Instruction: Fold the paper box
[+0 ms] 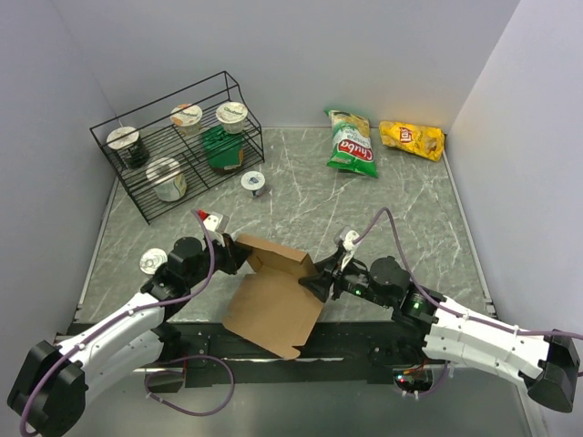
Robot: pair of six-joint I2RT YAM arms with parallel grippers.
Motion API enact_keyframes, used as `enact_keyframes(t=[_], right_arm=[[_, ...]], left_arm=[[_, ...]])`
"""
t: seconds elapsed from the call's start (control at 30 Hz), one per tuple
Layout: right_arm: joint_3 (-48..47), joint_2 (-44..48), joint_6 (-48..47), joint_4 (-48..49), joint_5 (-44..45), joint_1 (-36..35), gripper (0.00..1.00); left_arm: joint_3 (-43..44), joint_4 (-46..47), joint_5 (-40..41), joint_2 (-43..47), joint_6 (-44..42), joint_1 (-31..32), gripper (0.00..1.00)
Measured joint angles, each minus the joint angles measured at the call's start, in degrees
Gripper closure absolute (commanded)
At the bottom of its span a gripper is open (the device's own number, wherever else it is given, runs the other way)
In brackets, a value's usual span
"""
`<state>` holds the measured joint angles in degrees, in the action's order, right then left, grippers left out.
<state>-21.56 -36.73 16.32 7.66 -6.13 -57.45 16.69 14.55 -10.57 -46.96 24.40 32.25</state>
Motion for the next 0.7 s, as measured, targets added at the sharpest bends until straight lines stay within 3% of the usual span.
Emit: enact_keyframes(t=[0.33, 0.7], right_arm=[[-0.28, -2.93, -0.81, 1.46, 9.25, -2.1, 0.55], [-0.28, -7.5, -0.74, 6.69, 18.12, -2.8, 0.54]], left_arm=[[-0.59, -0.79, 1.05, 0.15, 0.0, -0.07, 0.99], [-1.49, -1.44, 3.39, 1.07, -0.17, -0.09, 0.99]])
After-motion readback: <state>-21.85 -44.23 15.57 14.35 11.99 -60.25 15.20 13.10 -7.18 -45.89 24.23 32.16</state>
